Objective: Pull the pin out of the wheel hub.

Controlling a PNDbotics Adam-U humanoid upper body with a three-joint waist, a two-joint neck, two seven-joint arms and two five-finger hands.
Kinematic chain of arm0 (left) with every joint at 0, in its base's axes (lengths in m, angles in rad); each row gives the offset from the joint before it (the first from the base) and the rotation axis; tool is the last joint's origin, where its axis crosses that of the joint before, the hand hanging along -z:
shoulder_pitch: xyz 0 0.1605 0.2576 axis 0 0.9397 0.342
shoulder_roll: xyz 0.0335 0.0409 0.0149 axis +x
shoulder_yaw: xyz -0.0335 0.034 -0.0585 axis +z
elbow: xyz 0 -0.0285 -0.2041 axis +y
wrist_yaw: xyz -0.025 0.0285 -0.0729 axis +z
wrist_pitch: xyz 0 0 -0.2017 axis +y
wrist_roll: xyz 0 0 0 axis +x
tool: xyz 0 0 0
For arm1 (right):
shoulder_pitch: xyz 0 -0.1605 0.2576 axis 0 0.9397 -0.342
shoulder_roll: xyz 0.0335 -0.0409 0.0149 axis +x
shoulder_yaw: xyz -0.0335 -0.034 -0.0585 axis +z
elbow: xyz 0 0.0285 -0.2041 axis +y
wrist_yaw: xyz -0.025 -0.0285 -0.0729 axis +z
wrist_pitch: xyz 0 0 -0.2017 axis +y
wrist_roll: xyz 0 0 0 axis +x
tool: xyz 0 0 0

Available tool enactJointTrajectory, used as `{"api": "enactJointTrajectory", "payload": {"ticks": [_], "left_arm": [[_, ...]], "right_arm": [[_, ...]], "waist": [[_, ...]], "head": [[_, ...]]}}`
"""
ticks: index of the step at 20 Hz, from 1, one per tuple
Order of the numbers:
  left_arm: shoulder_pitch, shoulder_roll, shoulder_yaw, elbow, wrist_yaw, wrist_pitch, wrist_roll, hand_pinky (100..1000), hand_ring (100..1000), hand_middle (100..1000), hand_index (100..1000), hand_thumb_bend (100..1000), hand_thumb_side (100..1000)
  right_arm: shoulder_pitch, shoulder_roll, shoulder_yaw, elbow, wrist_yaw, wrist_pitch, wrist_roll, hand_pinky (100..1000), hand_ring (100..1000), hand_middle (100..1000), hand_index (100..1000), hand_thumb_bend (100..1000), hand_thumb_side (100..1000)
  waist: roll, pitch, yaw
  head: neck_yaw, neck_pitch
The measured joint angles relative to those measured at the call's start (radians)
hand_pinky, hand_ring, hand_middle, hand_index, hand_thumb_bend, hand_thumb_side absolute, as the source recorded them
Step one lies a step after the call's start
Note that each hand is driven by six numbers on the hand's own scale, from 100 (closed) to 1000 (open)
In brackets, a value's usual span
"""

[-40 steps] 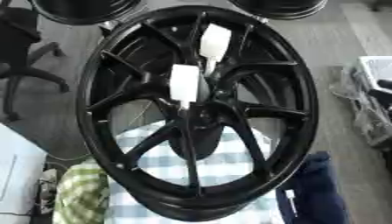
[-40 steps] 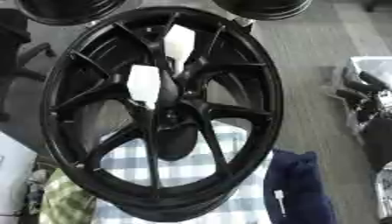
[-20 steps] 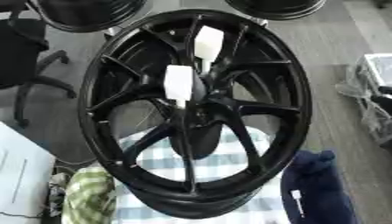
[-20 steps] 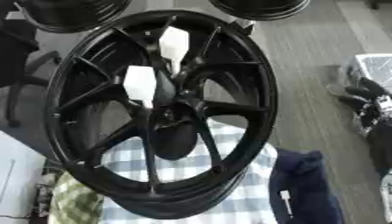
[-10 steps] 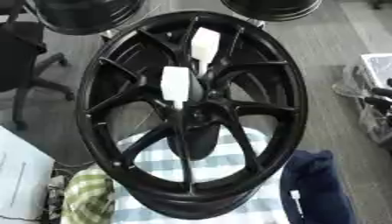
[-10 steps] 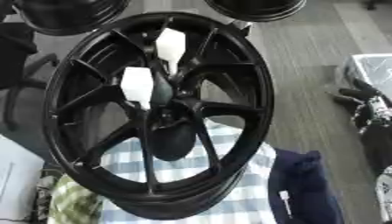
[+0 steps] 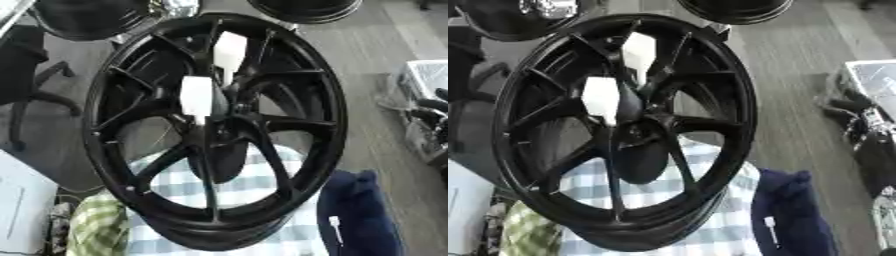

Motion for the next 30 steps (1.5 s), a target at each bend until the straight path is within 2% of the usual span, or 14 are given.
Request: {"api": "enactJointTrajectory", "payload": {"ticks": [5, 7, 8, 10, 15, 19, 22, 24, 30], "left_arm": [[0.002, -0.003, -0.025, 0.012, -0.030, -0.026, -0.052, 859, 849, 782, 856, 208, 713], [0.010, -0.003, -0.033, 0.014, -0.035, -0.037, -0.059, 868, 854, 783, 855, 304, 791], [0.016, -0.001, -0.038, 0.014, -0.035, -0.045, -0.061, 873, 854, 779, 850, 397, 803], [0.028, 0.012, -0.039, 0.009, -0.035, -0.068, -0.064, 884, 856, 774, 846, 491, 814], [0.057, 0.058, -0.035, -0.016, -0.041, -0.146, -0.069, 914, 860, 764, 845, 585, 812], [0.065, 0.065, -0.031, -0.021, -0.054, -0.187, -0.069, 942, 874, 774, 876, 586, 667], [0.068, 0.064, -0.031, -0.019, -0.061, -0.194, -0.069, 948, 875, 772, 883, 528, 457], [0.070, 0.064, -0.031, -0.014, -0.061, -0.191, -0.069, 947, 874, 767, 884, 518, 382], [0.070, 0.057, -0.004, -0.014, -0.074, -0.148, -0.070, 929, 862, 745, 883, 509, 252]], "right_arm": [[0.001, 0.000, 0.003, 0.000, 0.001, -0.002, 0.002, 1000, 786, 758, 900, 100, 765], [0.001, 0.000, 0.005, 0.000, 0.001, -0.002, 0.003, 1000, 787, 758, 900, 100, 766], [0.001, 0.000, 0.005, 0.000, 0.001, -0.002, 0.003, 1000, 787, 758, 899, 100, 767], [0.001, 0.000, 0.005, 0.000, 0.001, -0.002, 0.004, 1000, 786, 758, 899, 100, 768], [0.001, 0.000, 0.005, 0.000, 0.001, -0.001, 0.005, 1000, 786, 757, 899, 100, 773], [0.001, 0.000, 0.005, 0.000, 0.001, 0.001, 0.007, 1000, 785, 756, 898, 100, 776], [0.001, 0.000, 0.005, 0.000, 0.001, 0.001, 0.007, 1000, 784, 756, 898, 100, 779], [0.001, 0.000, 0.005, 0.000, 0.001, 0.001, 0.007, 1000, 784, 755, 897, 100, 778], [0.001, 0.000, 0.005, 0.001, 0.001, 0.007, 0.010, 1000, 783, 754, 897, 100, 789]], "waist": [[-0.003, 0.000, 0.006], [-0.003, 0.000, 0.007], [-0.003, 0.000, 0.007], [-0.003, 0.000, 0.009], [-0.003, 0.000, 0.013], [-0.003, 0.000, 0.013], [-0.003, 0.000, 0.015], [-0.003, 0.000, 0.018], [-0.003, 0.000, 0.023]], "head": [[-0.003, 0.000], [-0.005, 0.000], [-0.005, 0.000], [-0.006, 0.000], [-0.009, 0.000], [-0.009, 0.000], [-0.009, 0.000], [-0.009, 0.000], [-0.009, 0.000]]}}
